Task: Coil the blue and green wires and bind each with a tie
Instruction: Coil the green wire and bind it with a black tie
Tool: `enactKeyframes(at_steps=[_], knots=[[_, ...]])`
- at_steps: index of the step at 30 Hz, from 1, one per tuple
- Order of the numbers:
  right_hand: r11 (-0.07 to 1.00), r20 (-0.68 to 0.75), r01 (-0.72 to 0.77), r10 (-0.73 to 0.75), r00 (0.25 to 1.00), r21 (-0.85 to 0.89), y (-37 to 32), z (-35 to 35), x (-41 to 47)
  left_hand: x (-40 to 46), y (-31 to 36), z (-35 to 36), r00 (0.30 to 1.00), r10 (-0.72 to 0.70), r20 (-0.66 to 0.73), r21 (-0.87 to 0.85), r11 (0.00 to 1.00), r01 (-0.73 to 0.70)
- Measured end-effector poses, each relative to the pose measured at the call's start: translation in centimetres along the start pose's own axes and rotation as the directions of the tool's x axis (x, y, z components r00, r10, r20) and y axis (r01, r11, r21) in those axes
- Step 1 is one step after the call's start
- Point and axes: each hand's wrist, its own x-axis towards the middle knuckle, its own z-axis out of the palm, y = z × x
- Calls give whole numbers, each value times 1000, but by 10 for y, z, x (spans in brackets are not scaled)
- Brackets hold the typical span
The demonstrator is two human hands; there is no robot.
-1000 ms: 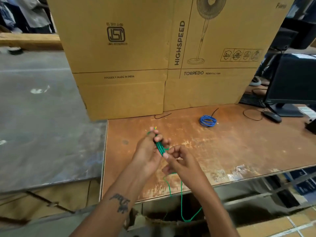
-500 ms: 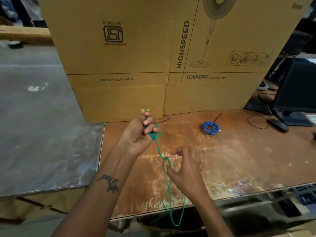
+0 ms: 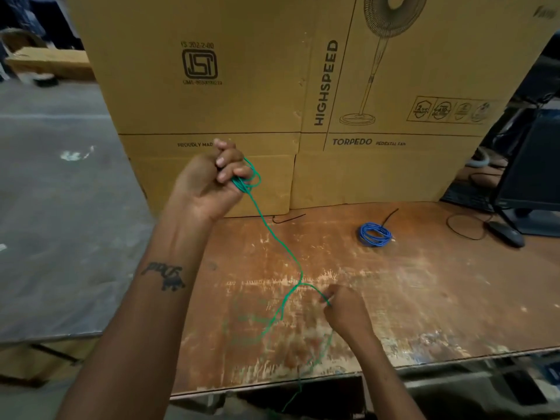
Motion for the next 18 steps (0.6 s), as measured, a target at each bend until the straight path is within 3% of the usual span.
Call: enactKeyframes(at_steps=[6, 10, 12, 14, 16, 18], knots=[[960, -63, -48, 31, 997, -275, 27, 12, 0, 10, 35, 4, 999, 45, -22, 19, 999, -45], [911, -14, 80, -94, 995, -404, 1, -6, 0, 11, 16, 10, 998, 34, -46, 57, 998, -32], [941, 86, 259, -246, 965, -218, -12, -15, 3, 10, -2, 14, 999, 11, -53, 54, 999, -8], [905, 188, 372, -410, 892, 208, -28, -23, 1, 9, -18, 20, 998, -8, -54, 64, 998, 11], [766, 317, 326, -556, 768, 554, -44, -26, -6, 9, -29, 28, 998, -33, -60, 81, 996, 38], [639, 389, 194, -651, 651, 744, -59, -21, -14, 9, -37, 33, 997, -50, -58, 107, 993, 56]])
